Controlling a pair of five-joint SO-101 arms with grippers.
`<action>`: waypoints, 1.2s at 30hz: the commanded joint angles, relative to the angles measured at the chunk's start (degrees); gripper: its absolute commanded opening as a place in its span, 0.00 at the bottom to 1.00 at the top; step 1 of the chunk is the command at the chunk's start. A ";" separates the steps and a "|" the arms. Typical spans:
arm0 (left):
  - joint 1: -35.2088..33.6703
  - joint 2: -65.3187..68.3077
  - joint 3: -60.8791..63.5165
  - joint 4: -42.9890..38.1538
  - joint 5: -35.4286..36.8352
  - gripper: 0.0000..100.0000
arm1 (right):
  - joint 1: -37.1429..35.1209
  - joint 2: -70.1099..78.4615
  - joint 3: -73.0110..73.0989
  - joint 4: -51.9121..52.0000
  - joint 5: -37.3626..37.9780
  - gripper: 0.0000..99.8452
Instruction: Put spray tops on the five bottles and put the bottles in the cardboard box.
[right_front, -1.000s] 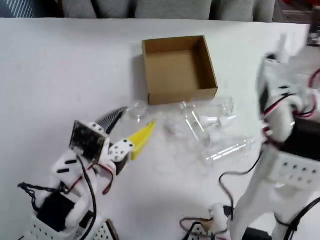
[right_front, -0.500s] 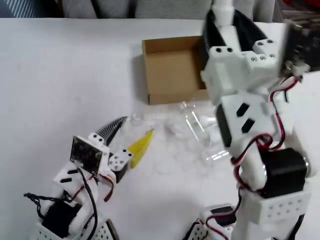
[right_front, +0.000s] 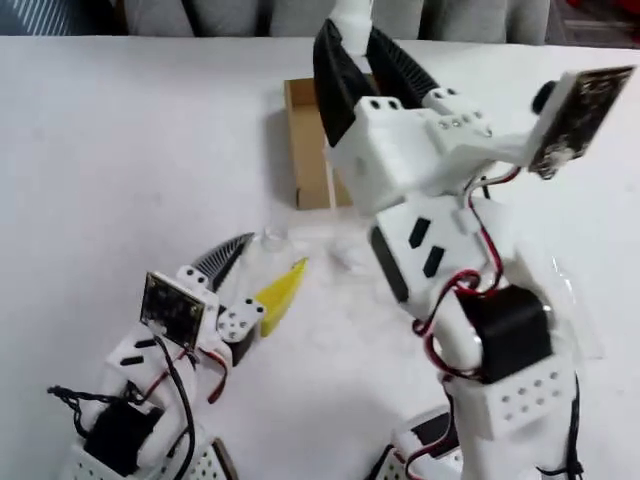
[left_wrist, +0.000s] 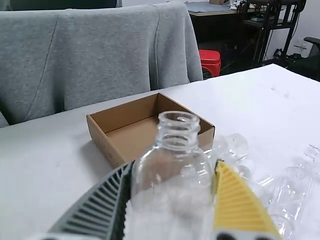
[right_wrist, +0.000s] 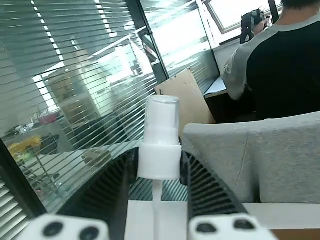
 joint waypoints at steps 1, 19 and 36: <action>0.22 -0.57 -0.44 0.09 0.79 0.06 | -0.75 -4.79 10.02 -10.59 -0.18 0.02; 0.31 -0.57 1.41 -0.53 0.79 0.06 | -6.37 -18.24 38.07 -36.79 -3.16 0.02; 0.22 -0.57 1.32 -0.53 5.98 0.06 | -6.02 -8.48 45.01 -57.54 -6.51 0.02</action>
